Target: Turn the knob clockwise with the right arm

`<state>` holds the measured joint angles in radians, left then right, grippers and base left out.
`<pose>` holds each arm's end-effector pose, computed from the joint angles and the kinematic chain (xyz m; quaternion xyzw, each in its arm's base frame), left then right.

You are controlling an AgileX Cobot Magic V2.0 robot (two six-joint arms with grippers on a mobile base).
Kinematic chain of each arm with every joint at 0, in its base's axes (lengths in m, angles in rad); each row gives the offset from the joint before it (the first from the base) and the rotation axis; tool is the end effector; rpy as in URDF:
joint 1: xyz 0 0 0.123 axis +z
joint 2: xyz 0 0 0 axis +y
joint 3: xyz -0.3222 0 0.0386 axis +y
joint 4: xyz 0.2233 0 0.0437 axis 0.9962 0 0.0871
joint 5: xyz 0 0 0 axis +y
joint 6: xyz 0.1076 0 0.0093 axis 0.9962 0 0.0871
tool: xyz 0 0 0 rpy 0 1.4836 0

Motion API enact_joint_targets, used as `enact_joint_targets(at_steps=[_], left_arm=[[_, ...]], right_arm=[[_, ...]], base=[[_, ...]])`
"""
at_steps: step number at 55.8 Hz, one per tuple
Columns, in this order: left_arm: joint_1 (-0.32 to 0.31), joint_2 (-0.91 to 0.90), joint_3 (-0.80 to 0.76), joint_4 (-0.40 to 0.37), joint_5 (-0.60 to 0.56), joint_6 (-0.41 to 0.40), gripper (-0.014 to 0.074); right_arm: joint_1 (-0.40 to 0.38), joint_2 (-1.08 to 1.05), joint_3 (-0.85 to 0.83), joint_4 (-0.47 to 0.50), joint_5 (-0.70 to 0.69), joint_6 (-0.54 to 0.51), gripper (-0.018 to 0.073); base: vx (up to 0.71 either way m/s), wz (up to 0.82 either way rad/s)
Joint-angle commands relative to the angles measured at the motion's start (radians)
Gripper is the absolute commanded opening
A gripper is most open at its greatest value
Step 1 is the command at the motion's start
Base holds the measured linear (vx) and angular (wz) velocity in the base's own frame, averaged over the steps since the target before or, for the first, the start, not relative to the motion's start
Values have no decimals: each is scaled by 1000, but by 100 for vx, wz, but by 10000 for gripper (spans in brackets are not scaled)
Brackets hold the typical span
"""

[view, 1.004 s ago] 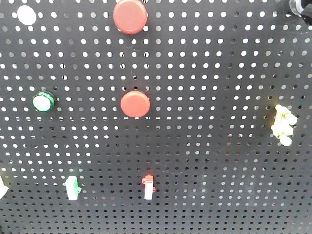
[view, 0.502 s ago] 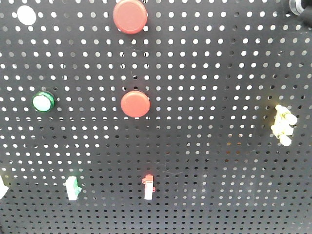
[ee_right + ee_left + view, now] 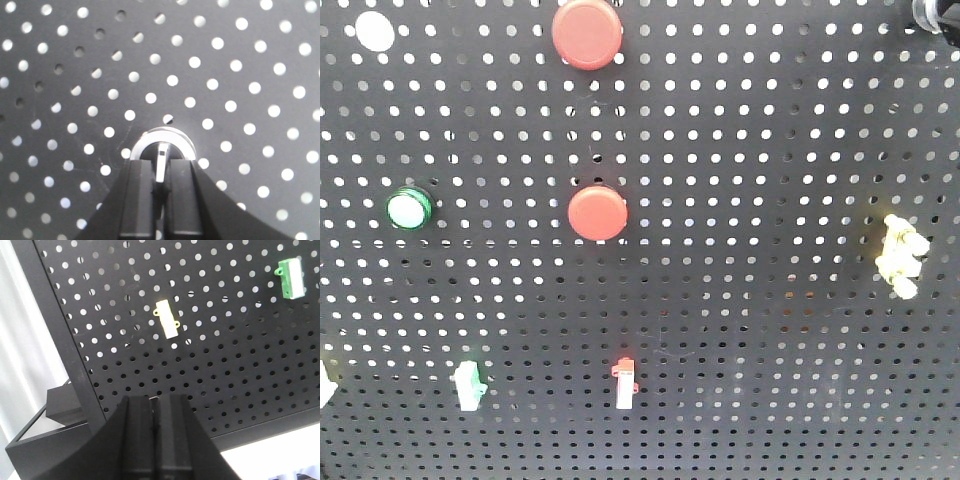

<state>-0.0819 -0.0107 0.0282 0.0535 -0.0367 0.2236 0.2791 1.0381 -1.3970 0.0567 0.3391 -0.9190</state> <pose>0.0088 -0.0009 0.2093 0.1201 0.6577 0.0718 0.7402 0.1635 0.0490 0.5510 -0.3677 0.5578 -0.2090 0.7141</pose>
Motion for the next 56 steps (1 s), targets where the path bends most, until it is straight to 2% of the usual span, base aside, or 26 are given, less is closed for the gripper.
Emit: enact_joint_targets(at_steps=[1, 10, 17, 27, 33, 40, 56], left_arm=[[-8, -17, 33, -5, -77, -4, -6], [-8, -17, 33, -5, -77, -4, -6], [-8, -17, 33, -5, -77, -4, -6], [-8, -17, 33, -5, -77, -4, -6], [-8, -17, 33, -5, -77, -4, -6], [-8, -17, 33, -5, -77, -4, -6], [-8, -17, 33, -5, -77, -4, -6]], right_arm=[[-2, -1, -29, -1, -90, 51, -13], [-2, -1, -29, 9, -90, 250, -8], [-2, -1, -29, 7, -90, 500, -8], [-2, -1, -29, 24, -90, 774, -8], [-2, -1, -33, 64, -88, 888, -8], [-2, -1, -46, 156, -90, 1028, -8], [-2, -1, -59, 326, -97, 1236, -8]], base=[[0, 0], [0, 0], [0, 0], [0, 0], [0, 0], [0, 0], [0, 0]])
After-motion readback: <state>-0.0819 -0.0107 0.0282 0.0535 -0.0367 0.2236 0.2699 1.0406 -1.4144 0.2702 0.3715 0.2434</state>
